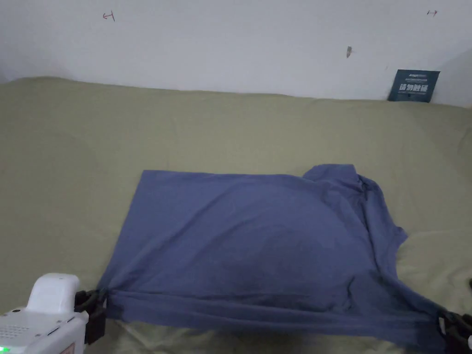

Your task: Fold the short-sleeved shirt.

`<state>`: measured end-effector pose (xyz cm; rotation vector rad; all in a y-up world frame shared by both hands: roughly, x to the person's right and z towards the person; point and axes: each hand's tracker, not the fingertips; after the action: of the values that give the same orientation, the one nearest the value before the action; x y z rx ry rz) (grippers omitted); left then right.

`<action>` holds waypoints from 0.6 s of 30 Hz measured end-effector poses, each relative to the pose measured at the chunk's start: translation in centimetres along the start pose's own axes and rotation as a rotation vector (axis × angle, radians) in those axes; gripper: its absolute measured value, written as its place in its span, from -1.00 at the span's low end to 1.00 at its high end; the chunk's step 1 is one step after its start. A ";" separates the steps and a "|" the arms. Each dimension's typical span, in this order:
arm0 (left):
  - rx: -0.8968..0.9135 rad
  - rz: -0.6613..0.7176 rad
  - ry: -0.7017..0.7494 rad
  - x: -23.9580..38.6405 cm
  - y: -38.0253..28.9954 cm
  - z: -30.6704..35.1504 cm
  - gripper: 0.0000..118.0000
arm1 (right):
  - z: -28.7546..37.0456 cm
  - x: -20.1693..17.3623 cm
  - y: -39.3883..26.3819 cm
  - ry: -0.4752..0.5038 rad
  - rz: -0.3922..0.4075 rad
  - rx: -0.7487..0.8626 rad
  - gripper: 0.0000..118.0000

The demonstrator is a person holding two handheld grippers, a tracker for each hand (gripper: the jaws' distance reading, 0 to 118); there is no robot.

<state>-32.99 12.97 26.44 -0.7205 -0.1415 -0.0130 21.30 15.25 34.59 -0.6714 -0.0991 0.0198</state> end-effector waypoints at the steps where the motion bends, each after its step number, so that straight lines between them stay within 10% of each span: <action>1: 0.007 -0.015 0.005 0.6 0.7 0.2 -0.82 | -0.3 0.1 0.8 -0.005 0.008 0.007 -0.97; 18: -0.210 -0.005 -0.051 -0.5 11.5 -12.2 -0.72 | -15.8 0.8 10.4 0.006 0.115 -0.043 -0.94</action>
<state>-31.31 13.59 9.76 -0.9309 -0.1923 -0.0145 23.76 13.65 15.93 -0.7194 -0.0546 0.1268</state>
